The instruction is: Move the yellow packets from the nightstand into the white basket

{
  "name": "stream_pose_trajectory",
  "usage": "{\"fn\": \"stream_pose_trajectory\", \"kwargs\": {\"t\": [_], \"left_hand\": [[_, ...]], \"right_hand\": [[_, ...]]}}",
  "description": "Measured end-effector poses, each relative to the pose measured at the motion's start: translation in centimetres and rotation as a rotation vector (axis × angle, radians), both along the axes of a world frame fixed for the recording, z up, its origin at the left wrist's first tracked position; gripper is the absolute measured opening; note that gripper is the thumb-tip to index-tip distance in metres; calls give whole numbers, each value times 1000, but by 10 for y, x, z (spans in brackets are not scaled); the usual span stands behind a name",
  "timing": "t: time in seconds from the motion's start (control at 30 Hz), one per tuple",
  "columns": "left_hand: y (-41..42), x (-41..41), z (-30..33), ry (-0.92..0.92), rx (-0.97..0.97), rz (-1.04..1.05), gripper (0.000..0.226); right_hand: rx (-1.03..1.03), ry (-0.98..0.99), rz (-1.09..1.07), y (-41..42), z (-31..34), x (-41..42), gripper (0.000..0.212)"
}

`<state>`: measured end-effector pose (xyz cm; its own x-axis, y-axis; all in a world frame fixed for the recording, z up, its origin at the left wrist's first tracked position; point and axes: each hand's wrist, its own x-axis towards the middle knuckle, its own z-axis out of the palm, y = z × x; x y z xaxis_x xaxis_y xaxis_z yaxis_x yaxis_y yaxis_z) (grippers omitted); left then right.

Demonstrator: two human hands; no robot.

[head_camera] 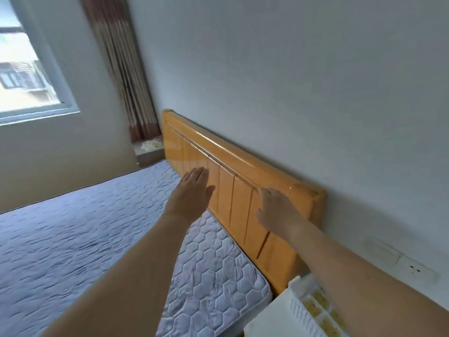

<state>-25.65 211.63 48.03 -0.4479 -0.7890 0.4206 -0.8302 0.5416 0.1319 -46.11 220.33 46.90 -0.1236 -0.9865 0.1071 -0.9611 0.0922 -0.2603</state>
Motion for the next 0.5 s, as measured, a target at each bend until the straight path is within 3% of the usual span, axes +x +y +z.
{"fn": "stream_pose_trajectory", "kwargs": {"t": [0.1, 0.27, 0.5], "left_hand": [[15, 90, 22, 32, -33, 161, 53], [74, 256, 46, 73, -73, 419, 50], [200, 501, 70, 61, -116, 770, 53]], "right_hand": [[-35, 1, 155, -17, 23, 80, 47], [-67, -23, 419, -23, 50, 241, 56], [-147, -81, 741, 31, 79, 496, 50]]}}
